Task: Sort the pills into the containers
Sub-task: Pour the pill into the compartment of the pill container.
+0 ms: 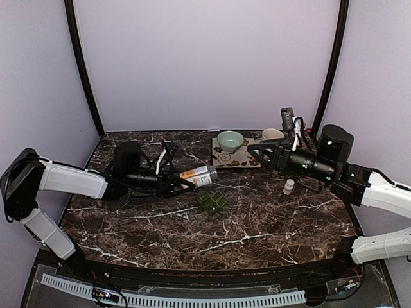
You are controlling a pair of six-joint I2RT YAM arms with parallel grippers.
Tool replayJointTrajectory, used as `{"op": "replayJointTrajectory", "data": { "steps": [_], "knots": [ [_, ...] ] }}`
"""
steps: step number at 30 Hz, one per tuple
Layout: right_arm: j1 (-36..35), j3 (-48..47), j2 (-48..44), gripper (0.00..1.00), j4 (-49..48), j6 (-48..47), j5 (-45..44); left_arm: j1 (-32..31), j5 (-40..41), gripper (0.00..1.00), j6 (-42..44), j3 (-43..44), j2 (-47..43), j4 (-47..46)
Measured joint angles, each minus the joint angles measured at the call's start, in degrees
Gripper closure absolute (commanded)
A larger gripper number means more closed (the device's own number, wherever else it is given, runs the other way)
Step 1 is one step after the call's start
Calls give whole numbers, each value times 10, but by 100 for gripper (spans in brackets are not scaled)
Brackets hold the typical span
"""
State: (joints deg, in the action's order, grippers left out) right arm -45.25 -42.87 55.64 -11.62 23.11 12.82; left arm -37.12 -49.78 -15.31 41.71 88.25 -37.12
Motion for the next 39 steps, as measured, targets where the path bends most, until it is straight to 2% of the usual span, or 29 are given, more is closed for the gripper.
{"op": "replayJointTrajectory", "data": {
  "steps": [17,39],
  "knots": [
    [1,33,-6,57,-30,16,0,0,87,100,-33,-130,0,-128],
    [1,58,-9,58,-52,30,0,0,128,100,-33,-148,33,-146]
  ]
}}
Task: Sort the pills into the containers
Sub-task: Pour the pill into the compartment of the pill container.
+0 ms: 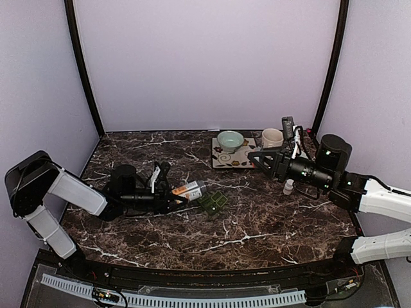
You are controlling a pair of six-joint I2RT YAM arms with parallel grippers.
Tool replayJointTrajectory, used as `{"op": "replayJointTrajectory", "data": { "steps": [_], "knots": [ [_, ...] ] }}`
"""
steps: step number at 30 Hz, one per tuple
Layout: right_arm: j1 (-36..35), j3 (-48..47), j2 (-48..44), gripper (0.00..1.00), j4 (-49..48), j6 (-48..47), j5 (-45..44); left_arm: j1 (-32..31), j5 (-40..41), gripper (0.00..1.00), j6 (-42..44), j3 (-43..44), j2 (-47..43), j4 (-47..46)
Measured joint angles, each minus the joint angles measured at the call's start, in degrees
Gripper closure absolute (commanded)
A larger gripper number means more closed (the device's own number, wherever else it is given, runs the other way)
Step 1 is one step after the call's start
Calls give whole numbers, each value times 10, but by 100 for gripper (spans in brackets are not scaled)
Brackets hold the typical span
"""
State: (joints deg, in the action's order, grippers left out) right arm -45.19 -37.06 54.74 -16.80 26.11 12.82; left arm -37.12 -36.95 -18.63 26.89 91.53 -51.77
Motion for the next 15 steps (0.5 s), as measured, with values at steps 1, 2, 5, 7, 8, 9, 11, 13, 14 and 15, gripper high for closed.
{"op": "replayJointTrajectory", "data": {
  "steps": [1,2,5,7,8,9,11,13,14,15],
  "knots": [
    [0,0,0,58,0,0,0,0,0,100,0,0,2,0],
    [0,0,0,58,0,0,0,0,2,100,0,0,5,0],
    [0,0,0,58,0,1,0,-1,6,100,5,0,11,6],
    [0,1,0,58,-2,2,0,-2,10,100,9,1,14,15],
    [0,1,0,58,-4,2,0,-3,12,100,10,1,15,19],
    [0,2,0,58,-5,2,0,-3,13,100,13,2,16,23],
    [0,3,0,58,-5,2,0,-5,16,100,17,5,19,31],
    [0,3,0,57,-6,2,0,-7,17,100,20,10,23,40],
    [0,3,0,58,-7,2,0,-7,19,100,22,15,25,48],
    [0,3,0,58,-7,2,0,-7,20,100,23,16,25,49]
  ]
}}
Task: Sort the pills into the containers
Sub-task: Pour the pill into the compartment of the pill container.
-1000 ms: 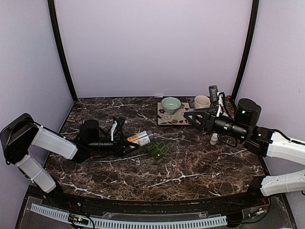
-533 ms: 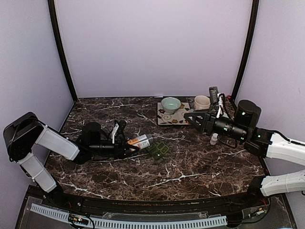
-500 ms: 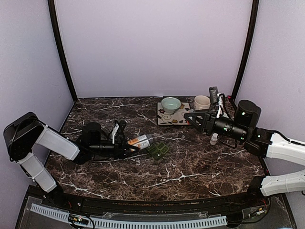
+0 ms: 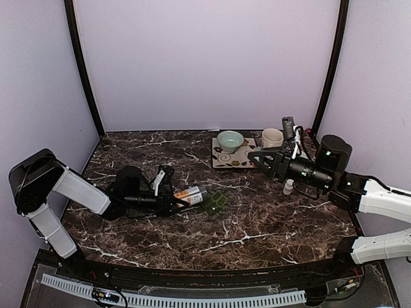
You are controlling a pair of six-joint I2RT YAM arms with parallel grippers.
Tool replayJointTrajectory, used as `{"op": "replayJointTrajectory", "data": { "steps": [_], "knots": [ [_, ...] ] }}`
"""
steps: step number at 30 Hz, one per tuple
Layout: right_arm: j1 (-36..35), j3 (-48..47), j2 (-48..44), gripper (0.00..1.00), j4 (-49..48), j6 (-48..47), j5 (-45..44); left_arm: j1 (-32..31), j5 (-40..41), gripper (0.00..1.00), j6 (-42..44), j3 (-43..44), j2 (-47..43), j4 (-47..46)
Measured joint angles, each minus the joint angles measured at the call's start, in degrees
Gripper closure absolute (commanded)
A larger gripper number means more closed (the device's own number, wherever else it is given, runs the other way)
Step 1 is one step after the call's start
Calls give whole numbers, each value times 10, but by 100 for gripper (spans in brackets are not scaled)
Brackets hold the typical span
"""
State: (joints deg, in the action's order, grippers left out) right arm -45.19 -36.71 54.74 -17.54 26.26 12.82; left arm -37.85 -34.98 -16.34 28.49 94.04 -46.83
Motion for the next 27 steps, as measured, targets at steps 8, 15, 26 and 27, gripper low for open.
{"op": "replayJointTrajectory", "data": {
  "steps": [8,15,26,27],
  "knots": [
    [0,0,0,58,0,0,0,-7,10,100,13,19,7,34],
    [0,0,5,58,0,0,0,-10,17,100,22,30,11,54],
    [0,0,7,57,0,0,0,-10,23,100,24,38,31,70],
    [0,0,7,58,0,0,0,-10,23,100,24,40,32,71]
  ]
}}
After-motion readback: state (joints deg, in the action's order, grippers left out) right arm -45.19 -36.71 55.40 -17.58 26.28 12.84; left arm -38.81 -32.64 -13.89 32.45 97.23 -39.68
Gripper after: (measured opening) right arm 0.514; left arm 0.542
